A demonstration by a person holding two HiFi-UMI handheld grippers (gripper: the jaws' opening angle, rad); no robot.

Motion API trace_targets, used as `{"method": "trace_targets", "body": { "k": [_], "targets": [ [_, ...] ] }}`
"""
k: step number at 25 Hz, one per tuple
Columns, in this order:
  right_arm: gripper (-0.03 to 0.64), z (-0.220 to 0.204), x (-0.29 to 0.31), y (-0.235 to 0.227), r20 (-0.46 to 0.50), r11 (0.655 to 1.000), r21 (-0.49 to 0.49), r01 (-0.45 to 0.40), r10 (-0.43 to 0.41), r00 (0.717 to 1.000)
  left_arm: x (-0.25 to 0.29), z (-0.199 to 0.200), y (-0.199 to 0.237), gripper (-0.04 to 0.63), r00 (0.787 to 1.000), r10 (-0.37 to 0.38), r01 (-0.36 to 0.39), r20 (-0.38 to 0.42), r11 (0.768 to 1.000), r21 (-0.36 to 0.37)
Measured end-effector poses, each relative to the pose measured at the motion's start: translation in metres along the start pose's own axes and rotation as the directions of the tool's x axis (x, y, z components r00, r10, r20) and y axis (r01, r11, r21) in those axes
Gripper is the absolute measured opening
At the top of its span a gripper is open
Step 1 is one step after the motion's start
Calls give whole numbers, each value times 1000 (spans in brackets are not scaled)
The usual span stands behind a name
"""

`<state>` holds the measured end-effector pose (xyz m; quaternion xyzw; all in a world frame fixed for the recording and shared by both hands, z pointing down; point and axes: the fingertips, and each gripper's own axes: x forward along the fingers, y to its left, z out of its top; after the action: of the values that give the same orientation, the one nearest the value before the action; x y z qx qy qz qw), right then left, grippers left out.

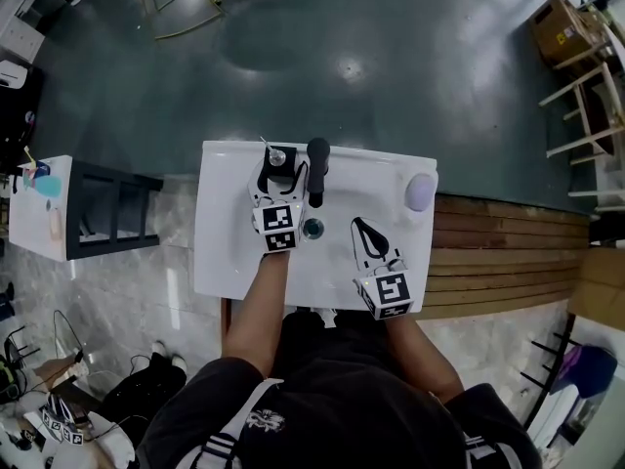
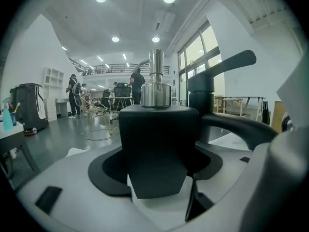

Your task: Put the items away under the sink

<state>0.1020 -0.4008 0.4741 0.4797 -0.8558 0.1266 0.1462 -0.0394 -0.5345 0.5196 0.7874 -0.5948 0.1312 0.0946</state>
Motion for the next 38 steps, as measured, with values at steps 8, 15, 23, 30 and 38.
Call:
{"method": "trace_targets", "body": {
  "k": [8, 15, 23, 30, 38],
  "targets": [
    [23, -4, -4, 3, -3, 1000, 6, 7, -7, 1000, -1, 3, 2, 327, 1000, 3, -3, 19, 1000, 1],
    [23, -7, -2, 9, -9, 1000, -1, 14, -14, 1000, -8, 4, 7, 325, 1000, 5, -4, 20, 1000, -8],
    [23, -3, -7, 28, 9, 1000, -9, 14, -14, 1000, -39, 6, 21, 325, 999, 12, -12, 41, 1000, -12],
    [23, -1, -23, 51, 30, 999, 10, 49, -50, 998, -79, 15, 28, 324, 997, -37, 36, 61, 999, 27],
    [23, 26, -52, 30, 121, 979, -90, 181, -170, 978, -127, 20, 17, 325, 990, -128, 123, 65, 990, 64]
  ]
}}
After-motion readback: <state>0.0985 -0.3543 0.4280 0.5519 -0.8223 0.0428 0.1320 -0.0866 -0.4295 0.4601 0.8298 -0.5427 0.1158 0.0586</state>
